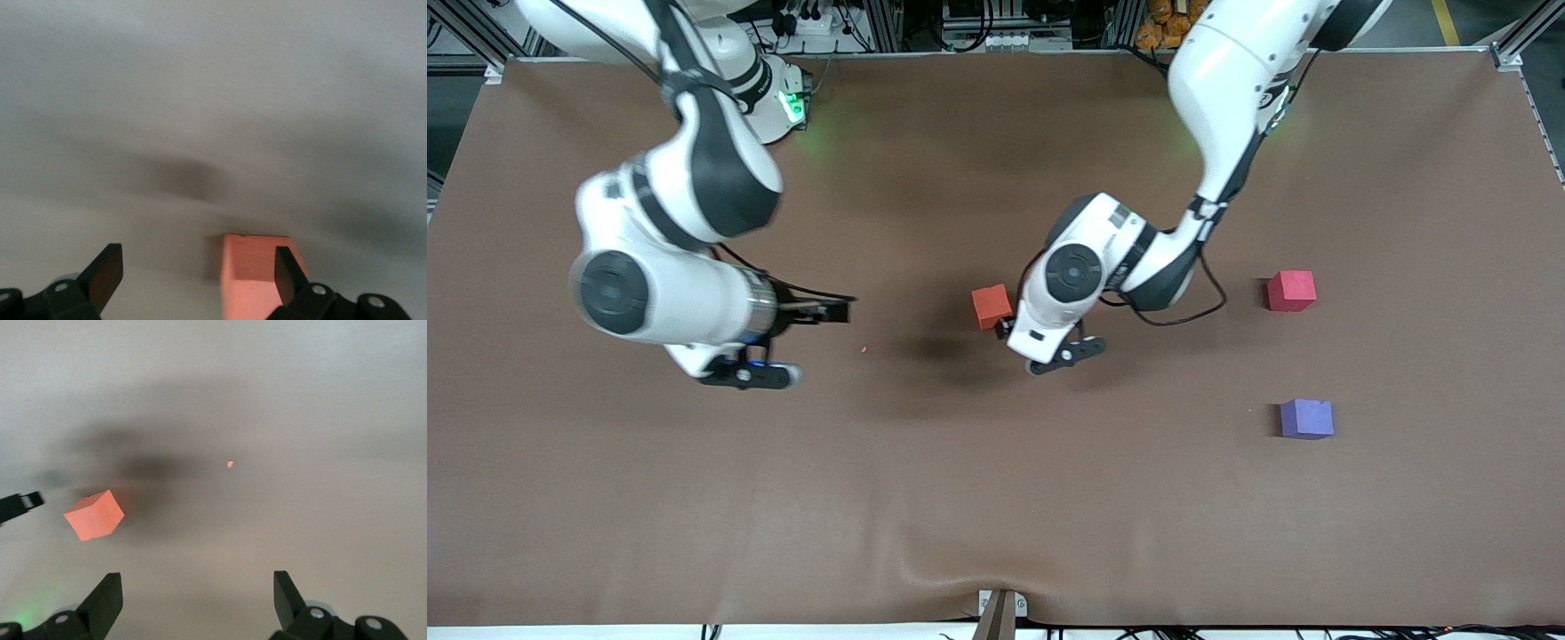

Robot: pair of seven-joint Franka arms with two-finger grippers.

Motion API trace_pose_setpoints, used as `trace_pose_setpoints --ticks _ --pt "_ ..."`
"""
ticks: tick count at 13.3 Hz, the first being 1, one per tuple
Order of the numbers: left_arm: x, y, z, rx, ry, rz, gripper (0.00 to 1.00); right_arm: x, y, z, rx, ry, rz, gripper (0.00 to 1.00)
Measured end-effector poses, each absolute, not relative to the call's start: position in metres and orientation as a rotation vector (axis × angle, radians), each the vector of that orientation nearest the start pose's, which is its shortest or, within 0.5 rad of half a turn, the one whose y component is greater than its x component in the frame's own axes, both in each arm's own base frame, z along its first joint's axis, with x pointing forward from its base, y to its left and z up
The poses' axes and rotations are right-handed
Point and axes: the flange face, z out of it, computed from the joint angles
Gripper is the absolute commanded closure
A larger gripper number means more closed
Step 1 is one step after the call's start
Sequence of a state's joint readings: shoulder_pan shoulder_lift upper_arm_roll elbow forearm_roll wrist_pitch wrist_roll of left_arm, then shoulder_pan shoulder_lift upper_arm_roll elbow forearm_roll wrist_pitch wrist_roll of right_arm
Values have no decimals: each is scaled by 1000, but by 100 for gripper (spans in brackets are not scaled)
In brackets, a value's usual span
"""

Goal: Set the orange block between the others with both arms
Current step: 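Open the right gripper and withdraw it while the left gripper holds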

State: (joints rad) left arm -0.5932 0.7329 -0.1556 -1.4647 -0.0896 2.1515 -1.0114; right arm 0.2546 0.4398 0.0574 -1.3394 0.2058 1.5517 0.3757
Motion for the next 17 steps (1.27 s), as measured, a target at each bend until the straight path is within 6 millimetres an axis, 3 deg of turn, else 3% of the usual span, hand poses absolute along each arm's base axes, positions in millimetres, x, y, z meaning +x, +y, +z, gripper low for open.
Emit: trace_pose_setpoints --ticks 3,5,8,12,13,14,15,17 --pt "511 -512 235 -3202 -565 214 0 629 162 506 -2987 166 355 0" --pt "495 -528 216 -3206 -522 203 0 622 126 529 -3001 113 361 0" --pt "485 -535 189 -3187 -463 171 0 614 70 556 -3019 140 345 0" --pt "483 -538 187 -3192 -447 157 0 604 13 571 -3074 140 354 0" --pt "482 -539 186 -3191 -444 158 26 603 4 573 -3076 128 351 0" --pt "481 -539 185 -3190 -441 160 71 602 -4 575 -3083 107 347 0" --pt "480 -540 184 -3189 -439 161 98 601 -10 576 -3105 77 346 0" --pt "478 -538 182 -3167 -432 185 100 601 -19 576 -3155 2 351 0"
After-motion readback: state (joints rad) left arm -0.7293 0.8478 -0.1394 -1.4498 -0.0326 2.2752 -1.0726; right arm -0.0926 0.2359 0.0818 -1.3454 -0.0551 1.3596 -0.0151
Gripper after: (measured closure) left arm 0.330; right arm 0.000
